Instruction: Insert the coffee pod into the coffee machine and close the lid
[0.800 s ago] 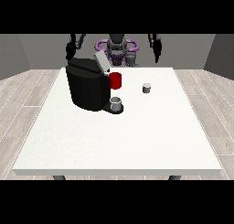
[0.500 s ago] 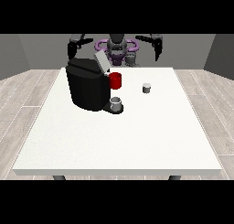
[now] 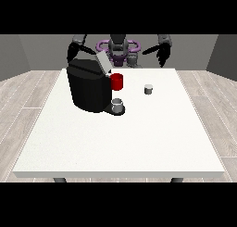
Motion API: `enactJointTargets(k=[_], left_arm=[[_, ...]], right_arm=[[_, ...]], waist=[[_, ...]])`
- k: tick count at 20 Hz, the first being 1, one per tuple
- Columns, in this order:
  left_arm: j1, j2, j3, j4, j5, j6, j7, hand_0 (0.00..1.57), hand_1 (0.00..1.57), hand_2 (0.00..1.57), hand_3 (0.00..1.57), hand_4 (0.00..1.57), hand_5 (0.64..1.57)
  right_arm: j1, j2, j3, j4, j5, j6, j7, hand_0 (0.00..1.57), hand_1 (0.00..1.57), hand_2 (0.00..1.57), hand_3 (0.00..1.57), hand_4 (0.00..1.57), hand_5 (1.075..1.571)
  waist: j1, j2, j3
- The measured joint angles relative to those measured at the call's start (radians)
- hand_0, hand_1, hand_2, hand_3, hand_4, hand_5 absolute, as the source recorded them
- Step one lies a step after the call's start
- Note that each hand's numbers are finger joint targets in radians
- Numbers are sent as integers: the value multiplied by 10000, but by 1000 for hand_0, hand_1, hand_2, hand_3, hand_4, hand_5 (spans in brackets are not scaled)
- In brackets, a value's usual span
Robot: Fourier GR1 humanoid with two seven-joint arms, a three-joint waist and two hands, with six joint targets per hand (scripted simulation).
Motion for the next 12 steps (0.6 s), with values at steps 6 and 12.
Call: enactJointTargets(k=[6, 12], left_arm=[[-1341, 582, 269, 1251, -573, -333, 539, 0, 0, 0, 0, 0, 1571], [-2354, 1018, 310, 2671, -1248, -625, 581, 0, 0, 0, 0, 0, 1571]], right_arm=[[-437, 229, 315, 2, 198, -28, 62, 0, 0, 0, 0, 0, 1571], [-795, 534, 605, 120, 444, -208, 254, 0, 0, 0, 0, 0, 1571]], waist=[[-538, 584, -5], [-846, 1121, -7]])
